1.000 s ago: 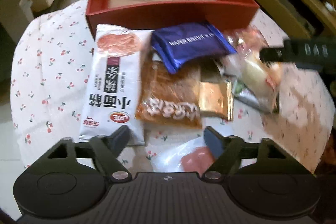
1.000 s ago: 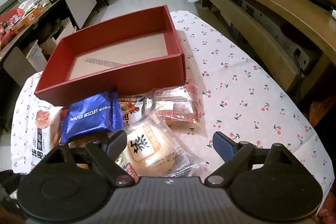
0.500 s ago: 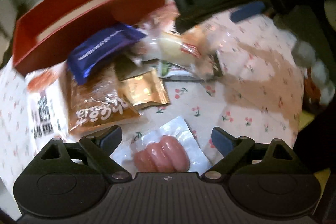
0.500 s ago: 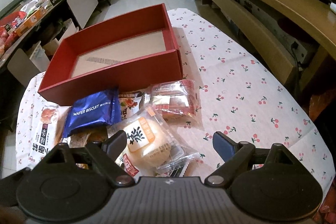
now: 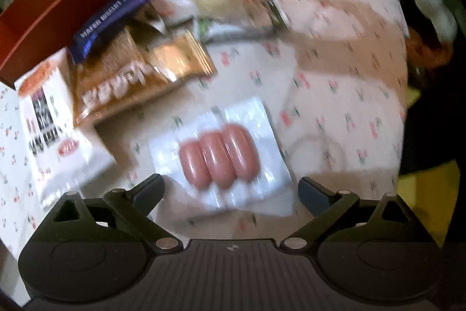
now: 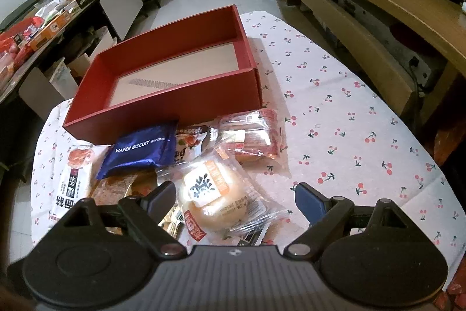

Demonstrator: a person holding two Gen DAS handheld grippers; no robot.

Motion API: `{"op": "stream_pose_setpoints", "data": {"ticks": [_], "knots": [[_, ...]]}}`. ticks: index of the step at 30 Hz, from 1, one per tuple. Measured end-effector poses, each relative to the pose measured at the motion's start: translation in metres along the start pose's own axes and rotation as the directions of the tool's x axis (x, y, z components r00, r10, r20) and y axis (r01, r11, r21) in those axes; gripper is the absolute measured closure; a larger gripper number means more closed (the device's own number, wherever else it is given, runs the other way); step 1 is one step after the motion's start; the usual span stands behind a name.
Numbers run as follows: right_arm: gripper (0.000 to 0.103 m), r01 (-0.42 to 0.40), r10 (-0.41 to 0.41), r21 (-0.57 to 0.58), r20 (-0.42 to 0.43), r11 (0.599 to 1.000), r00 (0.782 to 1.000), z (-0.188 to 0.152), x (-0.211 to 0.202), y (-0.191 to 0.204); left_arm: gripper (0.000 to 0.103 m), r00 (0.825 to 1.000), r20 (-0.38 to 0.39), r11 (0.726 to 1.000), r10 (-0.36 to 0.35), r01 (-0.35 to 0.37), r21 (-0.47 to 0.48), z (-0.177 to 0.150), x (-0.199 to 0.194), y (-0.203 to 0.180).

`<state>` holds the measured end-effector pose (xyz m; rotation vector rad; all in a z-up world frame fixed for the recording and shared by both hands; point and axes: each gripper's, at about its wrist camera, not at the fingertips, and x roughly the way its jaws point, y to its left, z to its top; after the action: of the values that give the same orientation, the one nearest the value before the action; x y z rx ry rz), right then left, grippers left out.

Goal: Organize snacks
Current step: 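Close the right gripper on the clear bun bag while the left gripper hovers over the snacks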

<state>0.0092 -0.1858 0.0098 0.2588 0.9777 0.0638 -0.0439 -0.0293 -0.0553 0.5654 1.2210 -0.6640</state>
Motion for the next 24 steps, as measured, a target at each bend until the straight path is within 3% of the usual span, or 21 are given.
{"op": "stream_pose_setpoints", "data": {"ticks": [4, 8, 12, 15, 20, 24], "knots": [[0.008, -0.006, 0.006, 0.000, -0.008, 1.000, 1.000, -0.002, 0.000, 0.000, 0.003, 1.000, 0.009, 0.999, 0.001, -0.001, -0.038, -0.009, -0.008, -0.002], [0.008, -0.016, 0.016, -0.004, -0.005, 1.000, 1.000, -0.003, -0.002, 0.002, 0.004, 1.000, 0.004, 1.000, 0.023, -0.023, -0.004, -0.007, -0.013, -0.005], [0.008, -0.018, 0.018, -0.001, -0.004, 1.000, 1.000, -0.003, -0.003, 0.001, 0.004, 0.999, 0.008, 0.987, 0.048, -0.049, 0.155, 0.001, -0.019, -0.019], [0.008, -0.022, 0.022, 0.002, -0.004, 1.000, 1.000, -0.003, -0.003, 0.001, 0.001, 0.996, 0.044, 0.943, 0.081, -0.091, 0.319, 0.009, -0.024, -0.024], [0.008, -0.028, 0.028, -0.008, -0.020, 1.000, 0.999, -0.004, 0.000, 0.005, 0.001, 0.998, 0.015, 0.905, 0.061, -0.062, 0.421, 0.027, 0.002, -0.016], [0.008, -0.035, 0.035, -0.016, -0.025, 0.999, 0.999, -0.003, 0.001, 0.008, 0.000, 1.000, -0.021, 0.924, -0.013, 0.020, 0.383, 0.034, 0.013, -0.005]]}}
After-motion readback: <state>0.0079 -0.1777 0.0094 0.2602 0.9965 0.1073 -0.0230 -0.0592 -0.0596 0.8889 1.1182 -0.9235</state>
